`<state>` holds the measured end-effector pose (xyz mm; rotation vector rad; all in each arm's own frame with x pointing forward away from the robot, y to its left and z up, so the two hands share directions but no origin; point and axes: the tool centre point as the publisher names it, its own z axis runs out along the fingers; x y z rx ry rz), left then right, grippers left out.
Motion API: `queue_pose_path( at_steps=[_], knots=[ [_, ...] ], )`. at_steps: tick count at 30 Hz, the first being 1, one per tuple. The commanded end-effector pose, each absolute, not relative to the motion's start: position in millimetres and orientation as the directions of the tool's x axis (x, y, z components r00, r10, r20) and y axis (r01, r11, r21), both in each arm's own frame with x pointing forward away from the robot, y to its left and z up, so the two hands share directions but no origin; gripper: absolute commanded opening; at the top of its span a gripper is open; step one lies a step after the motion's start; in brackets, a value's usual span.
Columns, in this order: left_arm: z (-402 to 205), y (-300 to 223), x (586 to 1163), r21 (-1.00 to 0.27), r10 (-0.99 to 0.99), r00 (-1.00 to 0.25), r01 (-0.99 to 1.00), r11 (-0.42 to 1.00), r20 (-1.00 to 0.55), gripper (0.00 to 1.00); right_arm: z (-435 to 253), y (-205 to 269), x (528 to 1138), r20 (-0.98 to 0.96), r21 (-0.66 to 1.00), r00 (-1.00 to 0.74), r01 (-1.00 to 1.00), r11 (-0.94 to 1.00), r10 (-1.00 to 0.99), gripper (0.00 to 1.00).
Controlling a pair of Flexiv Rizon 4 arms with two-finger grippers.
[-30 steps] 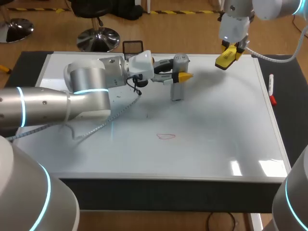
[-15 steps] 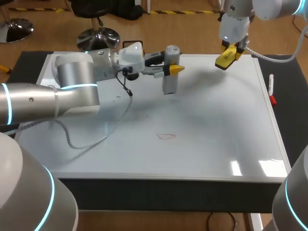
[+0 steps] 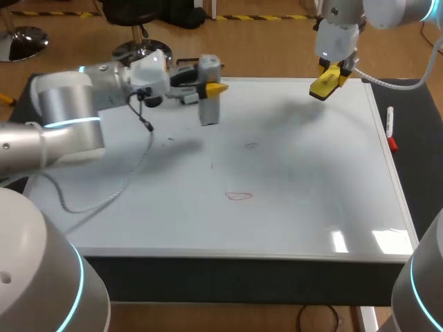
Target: Pick up the inspection probe, press it on each red-marked spot on the whiteboard one by one, put down the probe, pick up the eraser, and wipe off all the red marks.
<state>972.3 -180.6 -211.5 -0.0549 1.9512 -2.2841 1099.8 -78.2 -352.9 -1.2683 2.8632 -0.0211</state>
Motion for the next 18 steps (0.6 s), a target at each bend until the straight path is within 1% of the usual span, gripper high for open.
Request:
queue_pose_path(
  at_steps=[1, 9, 18],
  knots=[
    [-205.7, -136.6, 970.2, -0.987, -0.141, -0.988, 0.085, -0.138, -0.066, 0.00, -351.7, -78.7, 1100.6, 0.001, -0.017, -0.670, -0.742, 0.670, -0.742, 0.00],
    [-208.1, -78.4, 985.0, -0.985, -0.141, -0.988, 0.088, -0.152, -0.066, 0.00, -351.7, -78.7, 1100.6, 0.001, -0.017, -0.670, -0.742, 0.670, -0.742, 0.00],
    [-212.3, -35.3, 996.9, -0.978, -0.117, -0.989, 0.110, -0.177, -0.090, 0.00, -351.7, -78.7, 1100.6, 0.001, -0.017, -0.670, -0.742, 0.670, -0.742, 0.00]
  ],
)
